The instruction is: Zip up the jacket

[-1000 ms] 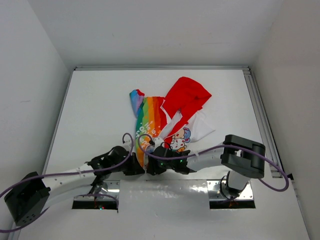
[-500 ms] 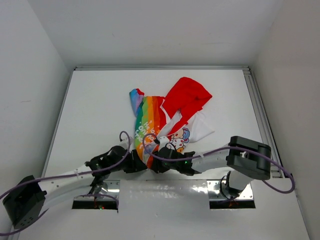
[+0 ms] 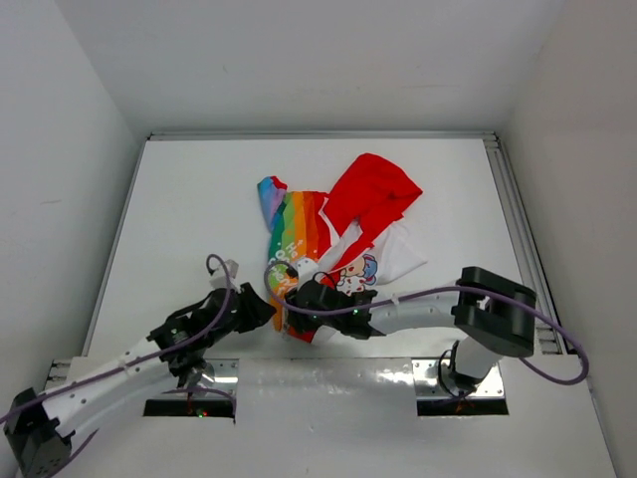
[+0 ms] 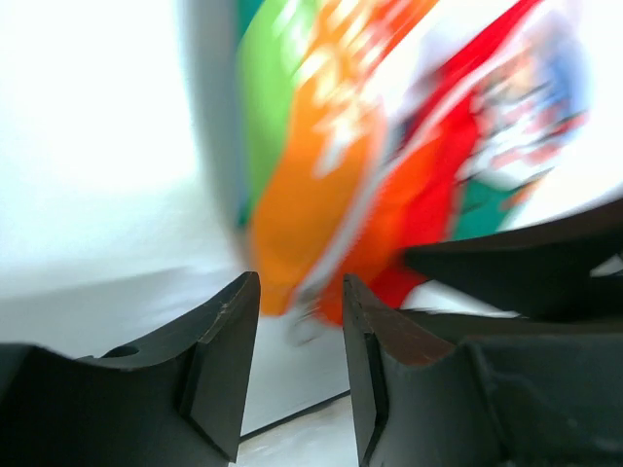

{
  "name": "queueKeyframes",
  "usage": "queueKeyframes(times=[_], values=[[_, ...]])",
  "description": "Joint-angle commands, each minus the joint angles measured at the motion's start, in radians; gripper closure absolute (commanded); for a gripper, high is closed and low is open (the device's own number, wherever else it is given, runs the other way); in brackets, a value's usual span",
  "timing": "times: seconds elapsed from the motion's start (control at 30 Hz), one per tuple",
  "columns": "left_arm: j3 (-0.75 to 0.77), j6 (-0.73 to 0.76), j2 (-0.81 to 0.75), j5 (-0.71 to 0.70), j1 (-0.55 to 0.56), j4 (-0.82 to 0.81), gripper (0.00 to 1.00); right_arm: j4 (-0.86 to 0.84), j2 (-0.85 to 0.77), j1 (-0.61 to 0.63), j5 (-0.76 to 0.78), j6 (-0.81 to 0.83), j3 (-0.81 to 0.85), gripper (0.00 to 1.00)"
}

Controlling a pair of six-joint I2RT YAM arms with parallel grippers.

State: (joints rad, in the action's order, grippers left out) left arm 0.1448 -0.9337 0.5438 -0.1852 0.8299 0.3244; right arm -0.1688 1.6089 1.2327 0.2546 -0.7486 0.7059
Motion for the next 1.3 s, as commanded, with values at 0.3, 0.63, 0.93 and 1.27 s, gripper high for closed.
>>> queueKeyframes(times=[0.3, 0.63, 0.93, 1.27], values=[[0.087, -0.048, -0.126, -0.126, 0.006, 0.145, 0.63, -0.052, 0.215, -0.061, -0.123, 0.006, 0.214, 0.58], [0.050, -0.106, -0.258, -0.135, 0.005, 0.216, 0.63, -0.250, 0.183, -0.105, -0.181, -0.175, 0.095, 1.00], [0.001, -0.094, -0.275, -0.063, 0.006, 0.068, 0.53, -0.393, -0.009, -0.234, -0.271, -0.359, -0.015, 1.00], [-0.092, -0.128, -0.271, -0.011, 0.006, -0.209, 0.47, -0.502, -0.026, -0.266, -0.379, -0.475, -0.065, 1.00]])
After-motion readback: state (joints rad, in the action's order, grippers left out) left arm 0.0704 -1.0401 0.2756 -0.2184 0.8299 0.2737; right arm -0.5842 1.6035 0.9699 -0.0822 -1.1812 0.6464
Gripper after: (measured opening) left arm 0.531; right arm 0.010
